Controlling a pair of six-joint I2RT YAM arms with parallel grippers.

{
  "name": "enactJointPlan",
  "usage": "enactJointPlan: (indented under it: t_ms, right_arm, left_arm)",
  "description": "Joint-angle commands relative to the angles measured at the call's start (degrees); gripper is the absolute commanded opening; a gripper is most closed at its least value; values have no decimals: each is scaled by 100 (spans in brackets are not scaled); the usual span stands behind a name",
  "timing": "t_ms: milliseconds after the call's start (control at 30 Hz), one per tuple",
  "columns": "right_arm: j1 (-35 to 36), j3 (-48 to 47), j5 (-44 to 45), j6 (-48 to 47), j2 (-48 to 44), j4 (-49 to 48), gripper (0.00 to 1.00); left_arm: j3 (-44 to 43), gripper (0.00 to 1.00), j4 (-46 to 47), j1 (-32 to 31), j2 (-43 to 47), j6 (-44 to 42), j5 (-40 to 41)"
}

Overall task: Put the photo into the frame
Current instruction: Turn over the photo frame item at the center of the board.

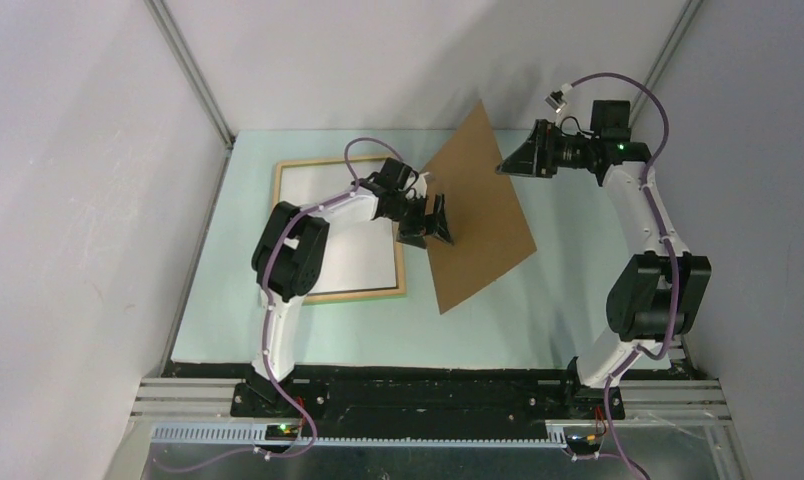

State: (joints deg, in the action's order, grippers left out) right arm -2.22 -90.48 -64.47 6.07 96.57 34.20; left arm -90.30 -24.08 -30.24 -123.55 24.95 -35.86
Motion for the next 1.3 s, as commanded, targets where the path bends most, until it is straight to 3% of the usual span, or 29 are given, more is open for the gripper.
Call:
enactJointPlan:
  t_ms: [0, 600, 867, 1000, 1267]
  right_arm:
    - [599, -245, -769, 340, -281, 504, 78]
    - [1093, -382, -648, 202, -591, 729, 83]
    - [1187, -561, -624, 111, -509, 872, 85]
    - [1226, -620, -620, 103, -448, 857, 86]
    - [1345, -626, -491, 5, -471, 872, 86]
  left_arm:
    - [173, 98, 422, -399, 134, -72, -104]
    - [535, 98, 465, -146, 921, -250, -233]
    - [910, 99, 461, 223, 2045, -220, -261]
    - [850, 99, 461, 263, 2639, 89, -163]
    - [460, 99, 469, 282, 3272, 1481, 204]
